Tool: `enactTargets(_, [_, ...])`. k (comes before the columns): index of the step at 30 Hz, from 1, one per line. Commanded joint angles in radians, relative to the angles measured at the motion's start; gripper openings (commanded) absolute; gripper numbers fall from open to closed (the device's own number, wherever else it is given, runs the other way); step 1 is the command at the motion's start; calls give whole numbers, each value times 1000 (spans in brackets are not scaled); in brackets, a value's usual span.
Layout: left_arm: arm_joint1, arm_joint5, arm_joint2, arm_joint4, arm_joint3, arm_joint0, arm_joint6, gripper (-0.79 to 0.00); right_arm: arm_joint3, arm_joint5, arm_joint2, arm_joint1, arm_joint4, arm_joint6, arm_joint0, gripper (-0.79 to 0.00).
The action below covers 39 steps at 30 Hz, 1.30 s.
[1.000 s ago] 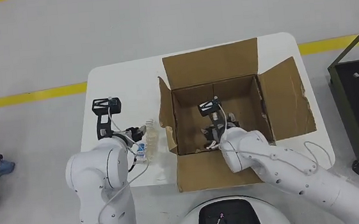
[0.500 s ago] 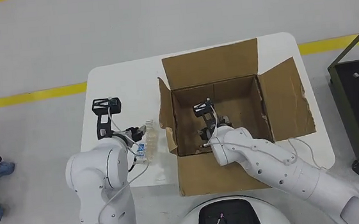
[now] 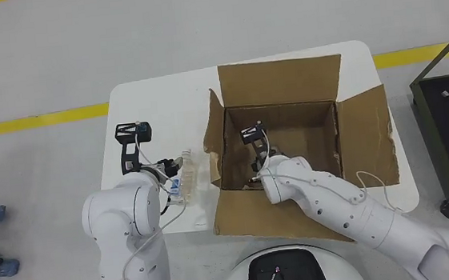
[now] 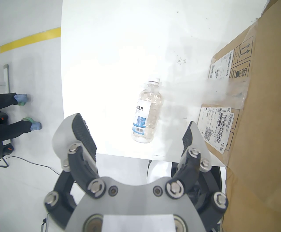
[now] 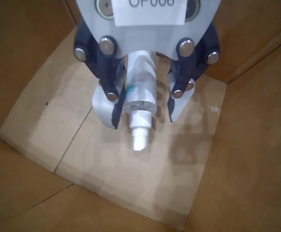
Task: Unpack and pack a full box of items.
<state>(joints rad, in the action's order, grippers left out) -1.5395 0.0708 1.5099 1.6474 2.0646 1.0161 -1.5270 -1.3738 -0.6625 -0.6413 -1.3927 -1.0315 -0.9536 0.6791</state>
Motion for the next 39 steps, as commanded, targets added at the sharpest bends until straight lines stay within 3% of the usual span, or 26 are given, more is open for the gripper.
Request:
enactTargets(1, [0,0,0,0,0,0,0,0,-20,3,-20,2,-6,-2,8,-785])
enactTargets(9, [0,0,0,0,0,0,0,0,-204,50,-139,34,-72,-11,76,-785])
enactTargets(19, [0,0,0,0,0,0,0,0,-635,248,-382,102,-218,40,303,-785])
enactTargets(33, [0,0,0,0,0,0,0,0,-644,249,-394,104,-217,53,321,-785])
enactTargets(39, [0,0,0,0,0,0,0,0,-717,294,-474,106,-179,171,349,-785])
